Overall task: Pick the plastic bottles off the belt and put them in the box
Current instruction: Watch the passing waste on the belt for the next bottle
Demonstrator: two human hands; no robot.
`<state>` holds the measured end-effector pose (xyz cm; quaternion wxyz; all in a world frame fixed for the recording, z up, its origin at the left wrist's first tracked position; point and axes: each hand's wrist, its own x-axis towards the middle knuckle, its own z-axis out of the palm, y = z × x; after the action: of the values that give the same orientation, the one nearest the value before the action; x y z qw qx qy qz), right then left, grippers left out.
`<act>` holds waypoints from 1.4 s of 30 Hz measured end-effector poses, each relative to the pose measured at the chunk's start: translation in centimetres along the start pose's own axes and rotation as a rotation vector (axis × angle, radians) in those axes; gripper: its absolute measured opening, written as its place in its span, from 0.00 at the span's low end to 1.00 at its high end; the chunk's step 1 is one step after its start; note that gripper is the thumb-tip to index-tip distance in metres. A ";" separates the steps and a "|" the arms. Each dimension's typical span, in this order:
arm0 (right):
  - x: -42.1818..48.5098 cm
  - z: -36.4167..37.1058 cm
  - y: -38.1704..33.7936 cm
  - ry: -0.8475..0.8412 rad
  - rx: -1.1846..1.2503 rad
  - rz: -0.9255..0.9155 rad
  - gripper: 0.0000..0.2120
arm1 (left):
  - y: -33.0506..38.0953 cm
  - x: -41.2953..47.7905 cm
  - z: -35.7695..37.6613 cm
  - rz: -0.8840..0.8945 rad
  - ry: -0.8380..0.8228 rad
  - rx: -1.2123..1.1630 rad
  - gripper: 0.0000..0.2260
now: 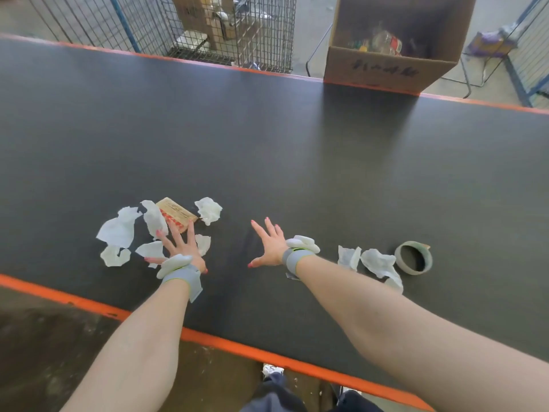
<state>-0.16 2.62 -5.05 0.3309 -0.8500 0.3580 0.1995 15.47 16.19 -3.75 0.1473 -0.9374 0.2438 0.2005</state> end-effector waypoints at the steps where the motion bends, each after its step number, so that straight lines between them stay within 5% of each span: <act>1: 0.3 -0.1 -0.5 0.001 -0.002 -0.019 0.55 | -0.5 0.2 0.1 -0.006 0.004 0.008 0.57; 9: 1.8 0.0 -3.3 -0.008 -0.100 -0.096 0.59 | -2.5 1.8 3.1 0.079 -0.080 -0.135 0.56; 15: 2.1 1.1 -1.8 -0.045 -0.270 -0.138 0.60 | -0.2 2.1 4.1 0.335 -0.085 -0.124 0.34; 20: 2.2 2.5 0.7 -0.081 -0.347 -0.085 0.44 | 2.9 1.7 3.5 0.616 -0.087 -0.006 0.31; 23: 1.7 1.9 3.0 -0.016 -0.279 0.050 0.37 | 3.8 0.8 2.9 0.504 -0.108 0.155 0.36; 28: 0.8 -1.6 4.3 0.195 -0.205 0.289 0.37 | 5.5 -0.3 0.9 0.447 -0.195 -0.049 0.45; 40: -0.6 -1.1 1.8 0.134 -0.142 0.070 0.34 | 5.2 -1.5 0.8 0.513 0.032 -0.170 0.16; 42: -0.5 -1.1 1.0 0.143 -0.131 0.041 0.34 | 4.0 -1.5 0.8 0.422 0.074 -0.171 0.19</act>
<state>-1.17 1.56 -4.41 0.2442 -0.8745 0.3840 0.1679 11.96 13.68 -4.51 0.0128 -0.8814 0.4218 0.2123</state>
